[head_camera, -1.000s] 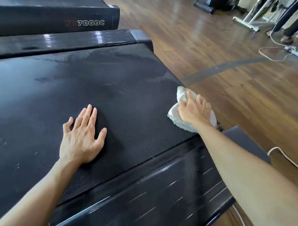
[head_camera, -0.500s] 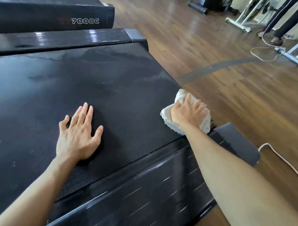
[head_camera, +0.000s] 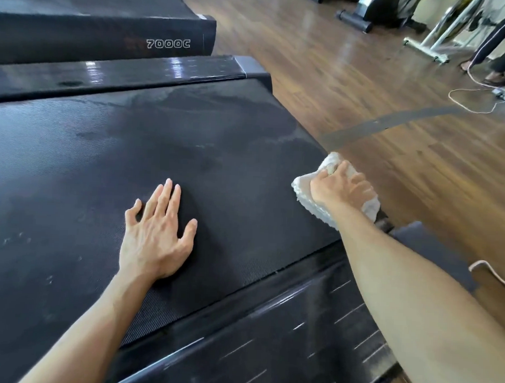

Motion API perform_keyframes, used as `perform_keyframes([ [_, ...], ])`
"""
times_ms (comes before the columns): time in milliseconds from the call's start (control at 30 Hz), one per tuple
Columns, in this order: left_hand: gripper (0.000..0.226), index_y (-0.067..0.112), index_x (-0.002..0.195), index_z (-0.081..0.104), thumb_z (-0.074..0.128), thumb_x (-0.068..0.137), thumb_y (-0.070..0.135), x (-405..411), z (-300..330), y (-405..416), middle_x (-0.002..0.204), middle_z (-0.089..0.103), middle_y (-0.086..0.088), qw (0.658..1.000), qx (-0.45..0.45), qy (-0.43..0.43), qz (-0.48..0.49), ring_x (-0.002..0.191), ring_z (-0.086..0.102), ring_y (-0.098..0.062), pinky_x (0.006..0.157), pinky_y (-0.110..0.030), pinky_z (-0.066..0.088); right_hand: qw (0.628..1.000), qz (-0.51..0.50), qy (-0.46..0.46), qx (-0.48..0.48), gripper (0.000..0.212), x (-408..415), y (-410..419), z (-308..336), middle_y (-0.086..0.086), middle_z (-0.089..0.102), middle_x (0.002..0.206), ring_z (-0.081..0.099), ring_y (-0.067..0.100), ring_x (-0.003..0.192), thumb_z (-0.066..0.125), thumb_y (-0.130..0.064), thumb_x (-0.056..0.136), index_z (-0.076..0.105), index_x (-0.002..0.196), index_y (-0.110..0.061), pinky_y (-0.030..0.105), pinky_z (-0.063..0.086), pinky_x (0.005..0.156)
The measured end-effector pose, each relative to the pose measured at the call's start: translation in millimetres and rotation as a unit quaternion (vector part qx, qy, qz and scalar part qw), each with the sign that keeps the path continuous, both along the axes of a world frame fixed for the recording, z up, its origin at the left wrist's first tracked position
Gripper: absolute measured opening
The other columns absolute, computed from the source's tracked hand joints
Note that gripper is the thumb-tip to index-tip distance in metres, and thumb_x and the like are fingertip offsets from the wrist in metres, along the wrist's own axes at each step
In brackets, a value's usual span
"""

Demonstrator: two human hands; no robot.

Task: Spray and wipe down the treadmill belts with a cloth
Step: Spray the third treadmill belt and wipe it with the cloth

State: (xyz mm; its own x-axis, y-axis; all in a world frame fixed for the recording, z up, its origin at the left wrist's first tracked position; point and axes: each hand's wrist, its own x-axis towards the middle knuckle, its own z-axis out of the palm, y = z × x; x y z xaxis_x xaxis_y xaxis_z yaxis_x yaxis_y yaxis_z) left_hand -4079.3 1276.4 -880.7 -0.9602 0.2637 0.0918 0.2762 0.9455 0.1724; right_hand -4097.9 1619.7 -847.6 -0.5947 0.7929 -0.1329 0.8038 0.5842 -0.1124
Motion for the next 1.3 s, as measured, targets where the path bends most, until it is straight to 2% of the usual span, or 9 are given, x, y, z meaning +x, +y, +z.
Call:
perform_keyframes([
  [67, 0.087, 0.02, 0.163, 0.012, 0.008, 0.088, 0.063, -2, -1, 0, 0.171, 0.001, 0.005, 1.0, 0.001, 0.0, 0.0, 0.157, -0.001, -0.009, 0.124, -0.043, 0.007, 0.998, 0.062, 0.002, 0.025, 0.066, -10, 5, 3, 0.024, 0.018, 0.167, 0.017, 0.048, 0.152, 0.018, -0.054, 0.105, 0.009, 0.164, -0.028, 0.063, 0.012, 0.123],
  [233, 0.087, 0.019, 0.163, 0.017, 0.01, 0.089, 0.063, -1, -4, -1, 0.171, 0.004, 0.005, 1.0, 0.008, 0.005, -0.002, 0.157, 0.003, -0.009, 0.123, -0.045, 0.01, 0.947, 0.319, 0.025, 0.026, 0.065, 30, -23, -9, 0.012, 0.002, 0.173, -0.007, 0.034, 0.159, 0.021, -0.054, 0.106, 0.004, 0.166, -0.033, 0.054, -0.006, 0.126],
  [400, 0.086, 0.018, 0.163, 0.019, 0.011, 0.09, 0.063, -1, 0, 0, 0.171, 0.004, 0.004, 1.0, 0.013, 0.003, -0.006, 0.156, 0.003, -0.009, 0.123, -0.045, 0.009, 0.976, 0.213, -0.004, 0.045, 0.067, 72, -11, -10, 0.015, 0.0, 0.172, -0.007, 0.038, 0.158, 0.019, -0.057, 0.104, 0.002, 0.165, -0.034, 0.056, -0.005, 0.126],
  [567, 0.087, 0.017, 0.163, 0.017, 0.01, 0.089, 0.062, 1, 0, 0, 0.171, 0.004, 0.003, 1.0, 0.007, 0.002, -0.003, 0.157, 0.001, -0.01, 0.124, -0.045, 0.008, 0.992, 0.126, 0.015, 0.013, 0.065, 19, -8, -7, 0.015, -0.003, 0.172, -0.008, 0.04, 0.158, 0.018, -0.054, 0.106, 0.002, 0.165, -0.033, 0.06, -0.004, 0.125],
  [667, 0.087, 0.018, 0.163, 0.015, 0.009, 0.088, 0.063, 0, -1, 0, 0.171, 0.002, 0.004, 1.0, 0.008, 0.001, -0.005, 0.157, 0.0, -0.009, 0.124, -0.044, 0.007, 0.983, 0.182, 0.003, 0.002, 0.065, -6, -19, -1, 0.013, -0.006, 0.173, -0.013, 0.039, 0.157, 0.018, -0.055, 0.107, -0.001, 0.166, -0.034, 0.059, -0.011, 0.124],
  [833, 0.086, 0.019, 0.163, 0.015, 0.01, 0.089, 0.063, 0, 0, 0, 0.171, 0.0, 0.005, 1.0, 0.011, 0.0, -0.006, 0.156, -0.001, -0.008, 0.124, -0.043, 0.009, 0.932, 0.358, 0.033, 0.044, 0.071, 52, -44, -8, 0.012, 0.01, 0.171, -0.001, 0.034, 0.158, 0.017, -0.061, 0.099, 0.013, 0.164, -0.035, 0.051, -0.003, 0.127],
  [967, 0.086, 0.018, 0.163, 0.015, 0.01, 0.09, 0.063, 1, 2, -1, 0.171, 0.002, 0.004, 1.0, 0.012, -0.001, -0.003, 0.157, 0.0, -0.009, 0.124, -0.044, 0.009, 0.958, 0.285, 0.012, 0.026, 0.07, 67, -9, -11, 0.012, 0.0, 0.173, -0.007, 0.031, 0.159, 0.011, -0.06, 0.099, 0.005, 0.165, -0.038, 0.051, -0.007, 0.127],
  [1100, 0.086, 0.018, 0.163, 0.014, 0.008, 0.09, 0.062, -1, 0, -1, 0.171, 0.001, 0.004, 1.0, 0.008, -0.002, -0.003, 0.157, -0.001, -0.009, 0.124, -0.043, 0.008, 0.98, 0.198, 0.004, 0.015, 0.066, 0, -4, -11, 0.009, -0.004, 0.174, -0.014, 0.033, 0.158, 0.02, -0.055, 0.105, 0.001, 0.165, -0.036, 0.056, -0.008, 0.126],
  [1300, 0.085, 0.019, 0.163, 0.014, 0.008, 0.09, 0.062, -2, 0, 0, 0.171, -0.001, 0.006, 1.0, 0.013, -0.002, -0.005, 0.156, -0.002, -0.008, 0.125, -0.042, 0.007, 0.936, 0.35, 0.011, 0.005, 0.068, -76, -73, -6, 0.005, 0.002, 0.174, -0.01, 0.031, 0.159, 0.021, -0.059, 0.101, 0.008, 0.165, -0.039, 0.055, -0.009, 0.126],
])
